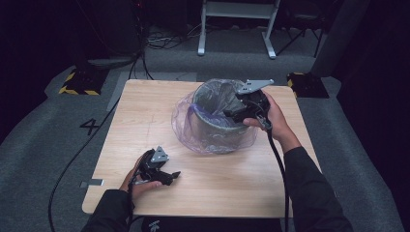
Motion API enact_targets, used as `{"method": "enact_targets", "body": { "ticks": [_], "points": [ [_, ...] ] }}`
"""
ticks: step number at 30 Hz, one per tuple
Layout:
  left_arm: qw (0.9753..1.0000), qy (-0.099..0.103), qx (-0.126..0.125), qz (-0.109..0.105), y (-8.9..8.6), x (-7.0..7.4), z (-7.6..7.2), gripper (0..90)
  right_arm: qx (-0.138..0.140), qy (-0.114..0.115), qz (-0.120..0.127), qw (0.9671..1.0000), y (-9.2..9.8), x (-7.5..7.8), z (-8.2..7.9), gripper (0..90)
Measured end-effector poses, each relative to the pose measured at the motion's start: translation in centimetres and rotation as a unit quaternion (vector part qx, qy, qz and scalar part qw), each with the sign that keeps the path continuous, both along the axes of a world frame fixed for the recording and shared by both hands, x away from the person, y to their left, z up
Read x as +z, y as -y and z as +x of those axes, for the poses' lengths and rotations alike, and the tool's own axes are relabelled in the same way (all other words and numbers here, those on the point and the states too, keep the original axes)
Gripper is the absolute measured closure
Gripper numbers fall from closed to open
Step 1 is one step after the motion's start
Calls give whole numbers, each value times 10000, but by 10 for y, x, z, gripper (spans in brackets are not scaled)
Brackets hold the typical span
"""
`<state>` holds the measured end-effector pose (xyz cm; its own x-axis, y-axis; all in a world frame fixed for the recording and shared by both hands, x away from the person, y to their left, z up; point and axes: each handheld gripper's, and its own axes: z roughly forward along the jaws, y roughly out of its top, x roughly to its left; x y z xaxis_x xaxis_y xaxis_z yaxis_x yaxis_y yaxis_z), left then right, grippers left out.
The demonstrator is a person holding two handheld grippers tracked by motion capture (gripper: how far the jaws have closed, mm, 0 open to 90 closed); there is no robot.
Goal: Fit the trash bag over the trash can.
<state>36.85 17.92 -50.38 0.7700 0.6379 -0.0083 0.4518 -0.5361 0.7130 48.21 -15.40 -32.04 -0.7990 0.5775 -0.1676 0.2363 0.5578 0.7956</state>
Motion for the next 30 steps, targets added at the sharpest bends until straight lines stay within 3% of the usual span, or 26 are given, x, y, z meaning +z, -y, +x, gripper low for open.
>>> {"method": "enact_targets", "body": {
  "ticks": [12, 30],
  "points": [
    [10000, -4, -2, 5, 0, 0, 0, 146, 104, 164, 381, 9991, 7, 2, -7, 230],
    [10000, 1, 1, -3, 0, 0, 0, 146, 33, 337, 414, 9986, 18, 4, -19, 223]
  ]
}}
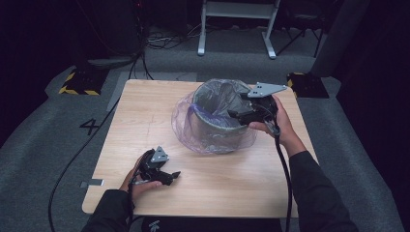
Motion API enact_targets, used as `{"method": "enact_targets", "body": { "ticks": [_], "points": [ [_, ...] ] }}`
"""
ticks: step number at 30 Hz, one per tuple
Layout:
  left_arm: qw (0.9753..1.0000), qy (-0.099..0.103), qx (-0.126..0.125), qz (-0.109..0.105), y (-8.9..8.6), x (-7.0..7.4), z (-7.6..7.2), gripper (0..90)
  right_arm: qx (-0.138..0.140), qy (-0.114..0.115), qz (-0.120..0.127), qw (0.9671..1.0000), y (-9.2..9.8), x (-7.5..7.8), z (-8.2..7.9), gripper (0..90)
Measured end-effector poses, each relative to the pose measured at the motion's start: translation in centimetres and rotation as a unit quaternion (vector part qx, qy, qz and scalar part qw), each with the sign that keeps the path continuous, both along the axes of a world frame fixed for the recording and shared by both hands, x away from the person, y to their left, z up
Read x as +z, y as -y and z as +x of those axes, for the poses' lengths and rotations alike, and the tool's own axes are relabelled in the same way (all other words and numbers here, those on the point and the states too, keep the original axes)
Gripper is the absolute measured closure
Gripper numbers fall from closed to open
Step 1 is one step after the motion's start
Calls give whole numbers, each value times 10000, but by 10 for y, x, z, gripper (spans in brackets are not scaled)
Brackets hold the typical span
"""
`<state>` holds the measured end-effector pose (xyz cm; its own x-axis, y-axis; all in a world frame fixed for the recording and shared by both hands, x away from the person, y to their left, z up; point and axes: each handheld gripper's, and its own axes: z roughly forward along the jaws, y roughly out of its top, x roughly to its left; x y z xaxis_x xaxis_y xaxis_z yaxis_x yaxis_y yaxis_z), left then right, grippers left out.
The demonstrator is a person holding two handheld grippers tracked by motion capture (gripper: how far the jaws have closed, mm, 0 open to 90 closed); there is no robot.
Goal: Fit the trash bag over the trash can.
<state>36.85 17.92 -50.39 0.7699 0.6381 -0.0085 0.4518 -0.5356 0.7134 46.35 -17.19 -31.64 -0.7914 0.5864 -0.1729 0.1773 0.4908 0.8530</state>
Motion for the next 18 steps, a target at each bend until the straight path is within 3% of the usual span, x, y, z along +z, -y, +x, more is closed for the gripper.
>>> {"method": "enact_targets", "body": {
  "ticks": [18],
  "points": [
    [10000, -2, 1, 0, 0, 0, 0, 146, -57, 65, 24, 10000, 20, 2, -11, 216]
  ]
}}
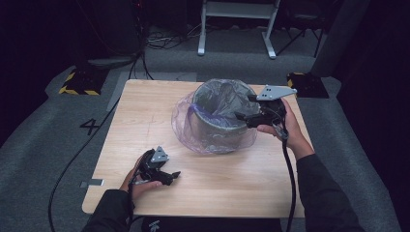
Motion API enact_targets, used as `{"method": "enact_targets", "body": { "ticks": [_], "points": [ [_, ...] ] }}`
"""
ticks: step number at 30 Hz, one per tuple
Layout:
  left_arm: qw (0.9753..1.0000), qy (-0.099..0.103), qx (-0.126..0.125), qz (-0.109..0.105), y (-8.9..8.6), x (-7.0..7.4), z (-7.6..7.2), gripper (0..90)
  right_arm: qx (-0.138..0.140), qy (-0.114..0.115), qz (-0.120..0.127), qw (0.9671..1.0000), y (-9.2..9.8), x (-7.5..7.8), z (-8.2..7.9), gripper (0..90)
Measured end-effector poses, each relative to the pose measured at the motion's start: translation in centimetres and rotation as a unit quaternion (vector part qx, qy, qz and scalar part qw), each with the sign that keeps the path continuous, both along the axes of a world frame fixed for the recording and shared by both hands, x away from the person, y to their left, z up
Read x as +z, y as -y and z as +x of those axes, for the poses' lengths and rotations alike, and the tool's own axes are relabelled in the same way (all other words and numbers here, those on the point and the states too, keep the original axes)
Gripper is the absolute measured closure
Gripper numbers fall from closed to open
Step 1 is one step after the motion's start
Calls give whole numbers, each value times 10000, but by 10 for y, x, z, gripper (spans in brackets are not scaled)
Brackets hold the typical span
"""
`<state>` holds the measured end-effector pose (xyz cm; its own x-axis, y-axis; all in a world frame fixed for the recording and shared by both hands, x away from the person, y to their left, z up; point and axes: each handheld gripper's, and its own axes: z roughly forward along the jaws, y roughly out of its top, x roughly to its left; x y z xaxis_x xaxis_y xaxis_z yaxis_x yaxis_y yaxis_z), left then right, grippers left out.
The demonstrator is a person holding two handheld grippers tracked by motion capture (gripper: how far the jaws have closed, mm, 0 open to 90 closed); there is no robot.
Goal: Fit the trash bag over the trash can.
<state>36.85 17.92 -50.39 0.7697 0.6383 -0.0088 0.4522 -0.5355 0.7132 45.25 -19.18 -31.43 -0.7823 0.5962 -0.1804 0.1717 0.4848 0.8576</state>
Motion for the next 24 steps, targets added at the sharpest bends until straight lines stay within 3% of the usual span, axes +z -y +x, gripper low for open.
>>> {"method": "enact_targets", "body": {
  "ticks": [24],
  "points": [
    [10000, -3, -2, 7, 0, 0, 0, 146, -96, -11, -156, 9998, 15, -2, -14, 210]
  ]
}}
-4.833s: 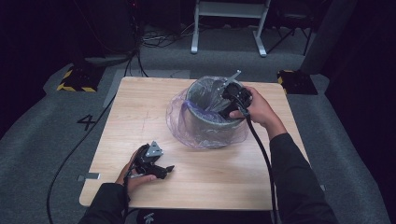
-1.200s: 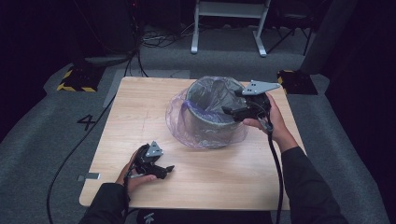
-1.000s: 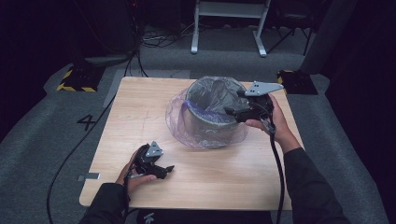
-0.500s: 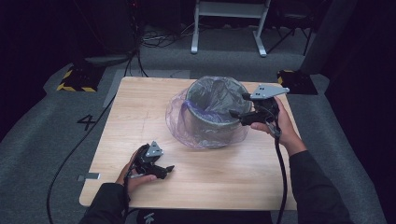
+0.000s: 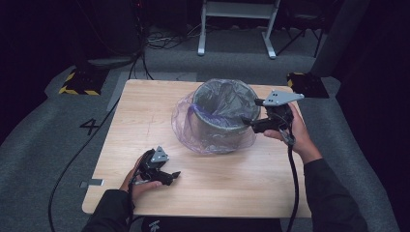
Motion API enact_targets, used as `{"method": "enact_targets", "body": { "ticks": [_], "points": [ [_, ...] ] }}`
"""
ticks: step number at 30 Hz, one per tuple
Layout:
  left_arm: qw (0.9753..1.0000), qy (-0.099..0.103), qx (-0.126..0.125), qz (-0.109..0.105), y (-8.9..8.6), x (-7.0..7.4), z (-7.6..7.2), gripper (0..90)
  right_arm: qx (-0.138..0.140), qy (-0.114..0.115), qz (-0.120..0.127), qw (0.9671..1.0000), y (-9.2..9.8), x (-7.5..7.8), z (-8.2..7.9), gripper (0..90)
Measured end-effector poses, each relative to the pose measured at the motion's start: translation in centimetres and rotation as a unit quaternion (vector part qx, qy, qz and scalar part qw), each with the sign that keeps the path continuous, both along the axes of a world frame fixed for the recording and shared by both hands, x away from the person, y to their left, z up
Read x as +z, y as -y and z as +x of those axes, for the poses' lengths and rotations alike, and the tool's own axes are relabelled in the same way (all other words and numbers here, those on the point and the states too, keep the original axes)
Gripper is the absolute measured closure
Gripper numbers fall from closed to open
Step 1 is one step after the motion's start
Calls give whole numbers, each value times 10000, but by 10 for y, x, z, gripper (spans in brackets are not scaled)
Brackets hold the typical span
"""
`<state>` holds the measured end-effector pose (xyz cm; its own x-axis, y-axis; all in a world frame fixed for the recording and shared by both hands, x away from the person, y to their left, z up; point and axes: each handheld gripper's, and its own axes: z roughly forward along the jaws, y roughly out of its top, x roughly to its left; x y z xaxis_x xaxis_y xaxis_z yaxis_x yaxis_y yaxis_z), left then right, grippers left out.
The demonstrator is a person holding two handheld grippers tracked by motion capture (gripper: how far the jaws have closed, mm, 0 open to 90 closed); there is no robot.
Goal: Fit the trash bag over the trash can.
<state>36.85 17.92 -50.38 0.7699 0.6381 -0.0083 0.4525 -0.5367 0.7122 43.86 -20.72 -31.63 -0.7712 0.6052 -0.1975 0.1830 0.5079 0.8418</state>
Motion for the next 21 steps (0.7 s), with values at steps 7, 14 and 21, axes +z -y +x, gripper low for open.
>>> {"method": "enact_targets", "body": {
  "ticks": [7, 14, 21],
  "points": [
    [10000, 1, -3, 4, 0, 0, 0, 146, 68, -11, -5, 10000, 6, -1, -5, 212],
    [10000, 6, 0, -2, 0, 0, 0, 146, 85, -2, 37, 10000, 10, 0, -10, 207],
    [10000, 6, -1, -1, 0, 0, 0, 146, 165, -1, 74, 9998, 11, 1, -16, 206]
  ]
}}
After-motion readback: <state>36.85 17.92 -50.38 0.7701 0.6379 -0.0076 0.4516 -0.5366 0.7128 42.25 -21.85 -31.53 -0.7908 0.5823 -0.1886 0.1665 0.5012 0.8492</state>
